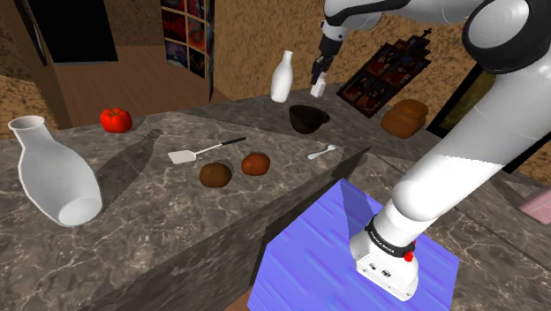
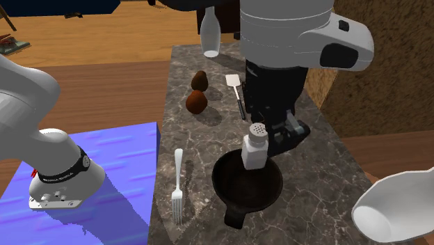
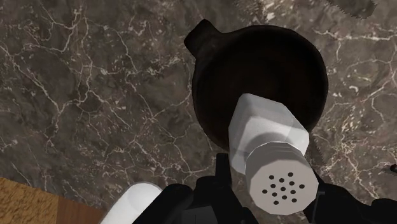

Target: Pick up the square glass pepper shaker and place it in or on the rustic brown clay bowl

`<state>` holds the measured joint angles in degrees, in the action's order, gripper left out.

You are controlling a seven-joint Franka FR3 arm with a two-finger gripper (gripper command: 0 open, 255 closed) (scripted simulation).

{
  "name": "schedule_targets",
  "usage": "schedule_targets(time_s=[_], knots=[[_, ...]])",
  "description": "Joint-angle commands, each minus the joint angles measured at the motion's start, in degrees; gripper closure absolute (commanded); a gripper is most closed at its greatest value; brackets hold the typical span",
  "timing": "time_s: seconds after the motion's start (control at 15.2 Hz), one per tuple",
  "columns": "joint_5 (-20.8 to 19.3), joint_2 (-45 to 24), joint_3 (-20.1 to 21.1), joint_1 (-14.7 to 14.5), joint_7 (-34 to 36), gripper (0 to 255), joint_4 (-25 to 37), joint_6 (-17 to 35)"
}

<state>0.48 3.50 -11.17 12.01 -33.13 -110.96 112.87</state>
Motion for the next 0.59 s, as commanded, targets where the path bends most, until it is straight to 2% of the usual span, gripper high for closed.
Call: schedule_targets(time_s=[0.0,0.53], knots=[[0.0,0.0,-0.1,0.1,-0.2,255,-1.4,1.5],[0.4,-1.3,-0.2,0.1,-0.5,255,-6.2,7.5]])
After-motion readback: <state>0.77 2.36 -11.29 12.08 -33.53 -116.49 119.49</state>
